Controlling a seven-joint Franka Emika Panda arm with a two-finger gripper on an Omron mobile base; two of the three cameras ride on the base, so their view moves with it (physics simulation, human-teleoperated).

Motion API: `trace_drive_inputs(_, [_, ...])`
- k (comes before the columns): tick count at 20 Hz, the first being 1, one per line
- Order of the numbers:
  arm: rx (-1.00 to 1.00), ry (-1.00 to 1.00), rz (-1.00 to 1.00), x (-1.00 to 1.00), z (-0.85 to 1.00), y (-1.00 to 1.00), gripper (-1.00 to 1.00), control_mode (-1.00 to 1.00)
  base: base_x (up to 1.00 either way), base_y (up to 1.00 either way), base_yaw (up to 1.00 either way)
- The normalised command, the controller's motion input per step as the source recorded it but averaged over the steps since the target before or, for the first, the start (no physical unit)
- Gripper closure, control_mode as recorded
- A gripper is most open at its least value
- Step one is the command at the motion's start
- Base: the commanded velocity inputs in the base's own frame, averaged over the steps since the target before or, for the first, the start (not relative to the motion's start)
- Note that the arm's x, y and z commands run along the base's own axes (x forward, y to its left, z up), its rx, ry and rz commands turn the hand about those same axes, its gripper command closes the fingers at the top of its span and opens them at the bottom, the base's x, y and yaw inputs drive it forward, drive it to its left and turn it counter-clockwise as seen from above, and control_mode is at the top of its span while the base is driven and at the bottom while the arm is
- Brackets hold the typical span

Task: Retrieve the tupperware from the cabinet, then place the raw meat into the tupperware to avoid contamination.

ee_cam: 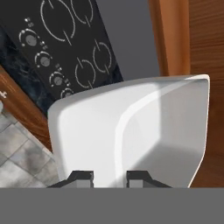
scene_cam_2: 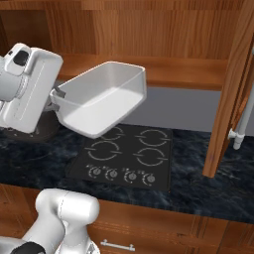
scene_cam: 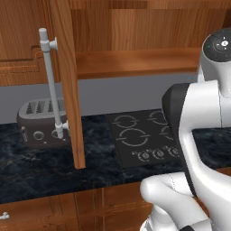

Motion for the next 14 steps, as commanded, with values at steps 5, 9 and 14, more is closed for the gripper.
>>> trace_drive_inputs(5, [0.0, 0.02, 0.0, -0.18, -0.1, 0.25, 1.0, -1.0, 0.0, 0.0, 0.0])
trace_drive_inputs(9, [0.0, 0.01, 0.0, -0.07, -0.04, 0.11, 1.0, -1.0, 0.0, 0.0, 0.0])
trace_drive_inputs(14, [0.0, 0.0, 0.0, -0.01, 0.0, 0.01, 1.0, 1.0, -0.03, 0.01, 0.0])
